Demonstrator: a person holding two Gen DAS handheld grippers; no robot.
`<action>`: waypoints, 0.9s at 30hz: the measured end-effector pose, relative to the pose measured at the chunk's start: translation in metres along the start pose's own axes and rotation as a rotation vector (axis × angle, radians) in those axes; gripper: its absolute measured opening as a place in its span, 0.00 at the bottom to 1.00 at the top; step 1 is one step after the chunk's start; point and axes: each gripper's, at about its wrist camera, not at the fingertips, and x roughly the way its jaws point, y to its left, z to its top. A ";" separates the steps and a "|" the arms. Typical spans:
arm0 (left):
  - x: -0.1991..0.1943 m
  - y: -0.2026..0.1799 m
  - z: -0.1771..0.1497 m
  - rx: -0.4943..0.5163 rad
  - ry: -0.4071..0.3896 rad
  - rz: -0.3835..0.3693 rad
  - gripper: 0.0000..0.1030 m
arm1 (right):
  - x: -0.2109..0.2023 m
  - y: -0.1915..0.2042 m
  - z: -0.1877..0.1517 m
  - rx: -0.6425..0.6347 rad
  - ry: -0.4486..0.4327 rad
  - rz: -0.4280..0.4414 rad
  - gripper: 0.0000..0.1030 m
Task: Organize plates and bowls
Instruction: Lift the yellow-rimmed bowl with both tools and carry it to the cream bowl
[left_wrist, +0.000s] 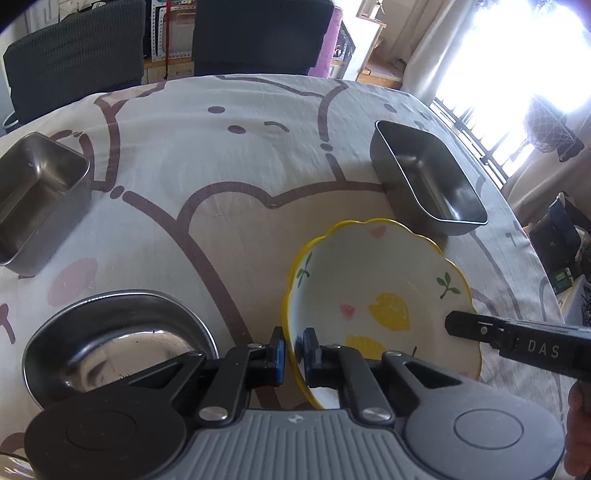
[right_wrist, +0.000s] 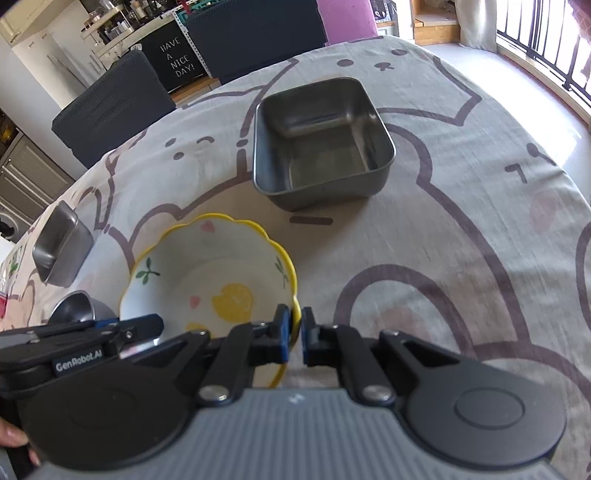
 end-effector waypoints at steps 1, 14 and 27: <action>0.000 0.000 0.000 0.003 -0.001 0.001 0.11 | 0.000 0.000 0.000 0.001 -0.002 0.001 0.08; -0.013 -0.006 -0.005 0.022 -0.042 0.017 0.09 | -0.006 0.002 -0.006 -0.033 -0.013 0.007 0.08; -0.097 0.009 -0.017 -0.021 -0.190 -0.001 0.09 | -0.074 0.025 -0.015 -0.051 -0.150 0.116 0.08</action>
